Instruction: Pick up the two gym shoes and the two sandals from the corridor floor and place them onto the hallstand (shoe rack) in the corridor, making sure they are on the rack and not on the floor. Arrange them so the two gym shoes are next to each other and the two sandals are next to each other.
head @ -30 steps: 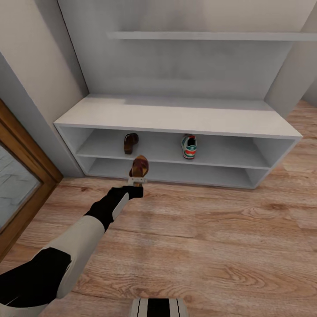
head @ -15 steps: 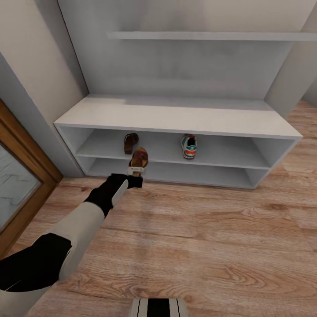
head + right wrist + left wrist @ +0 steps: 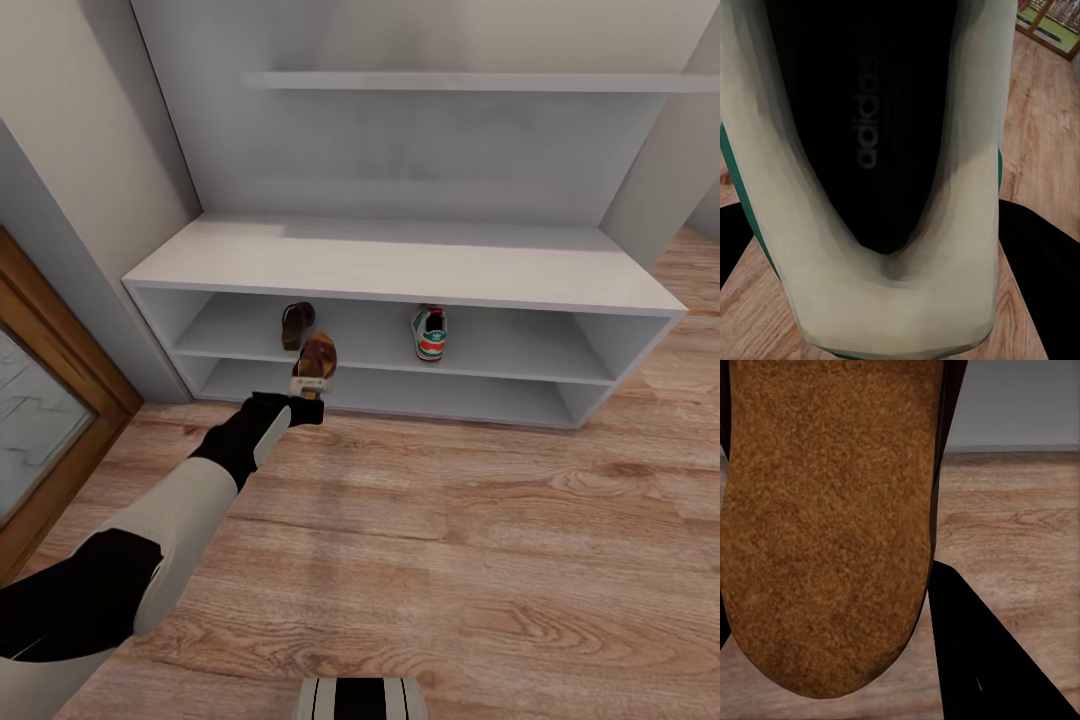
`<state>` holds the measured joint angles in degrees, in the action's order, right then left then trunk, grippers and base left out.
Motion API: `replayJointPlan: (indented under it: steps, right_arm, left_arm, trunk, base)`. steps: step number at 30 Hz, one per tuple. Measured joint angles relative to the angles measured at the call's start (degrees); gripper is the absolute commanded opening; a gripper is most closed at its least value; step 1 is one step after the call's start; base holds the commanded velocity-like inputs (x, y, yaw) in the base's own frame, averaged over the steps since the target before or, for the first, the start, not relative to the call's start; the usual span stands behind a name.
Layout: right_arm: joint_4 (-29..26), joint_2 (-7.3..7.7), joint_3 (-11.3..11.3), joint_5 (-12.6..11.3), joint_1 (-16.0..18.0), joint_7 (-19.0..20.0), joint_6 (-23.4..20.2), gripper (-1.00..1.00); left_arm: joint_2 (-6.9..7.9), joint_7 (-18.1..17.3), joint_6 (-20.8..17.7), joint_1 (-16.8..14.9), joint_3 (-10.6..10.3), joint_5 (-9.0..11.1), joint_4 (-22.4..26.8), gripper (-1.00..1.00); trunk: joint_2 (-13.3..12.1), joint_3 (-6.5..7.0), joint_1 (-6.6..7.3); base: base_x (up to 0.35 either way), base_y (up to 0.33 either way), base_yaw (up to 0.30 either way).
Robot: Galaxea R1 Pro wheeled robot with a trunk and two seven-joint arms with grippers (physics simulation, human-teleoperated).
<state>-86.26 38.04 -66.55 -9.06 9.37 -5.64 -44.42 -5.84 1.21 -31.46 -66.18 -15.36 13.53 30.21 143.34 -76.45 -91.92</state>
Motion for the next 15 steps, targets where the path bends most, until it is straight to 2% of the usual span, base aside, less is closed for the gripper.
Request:
replayJointPlan:
  steps: [4, 11, 15]
  right_arm:
    - [0.0, 0.0, 0.0, 0.0, 0.0, 0.03, 0.0, -1.0]
    - [0.0, 0.0, 0.0, -0.02, 0.0, 0.01, 0.0, -1.0]
    - [0.0, 0.0, 0.0, -0.01, 0.0, 0.04, 0.0, -1.0]
  left_arm:
    - [0.0, -0.01, 0.0, 0.09, 0.0, 0.08, -0.09, -1.0]
    - [-0.08, -0.06, 0.0, 0.11, 0.01, 0.25, -0.2, -1.0]
    - [-0.05, -0.07, 0.03, 0.14, 0.08, 0.2, -0.22, -1.0]
  trunk:
    - [0.0, 0.0, 0.0]
    - [0.0, 0.0, 0.03]
    - [0.0, 0.0, 0.01]
  base:
    - [0.038, 0.0, 0.0]
    - [0.262, 0.0, 0.0]
    - [0.083, 0.0, 0.0]
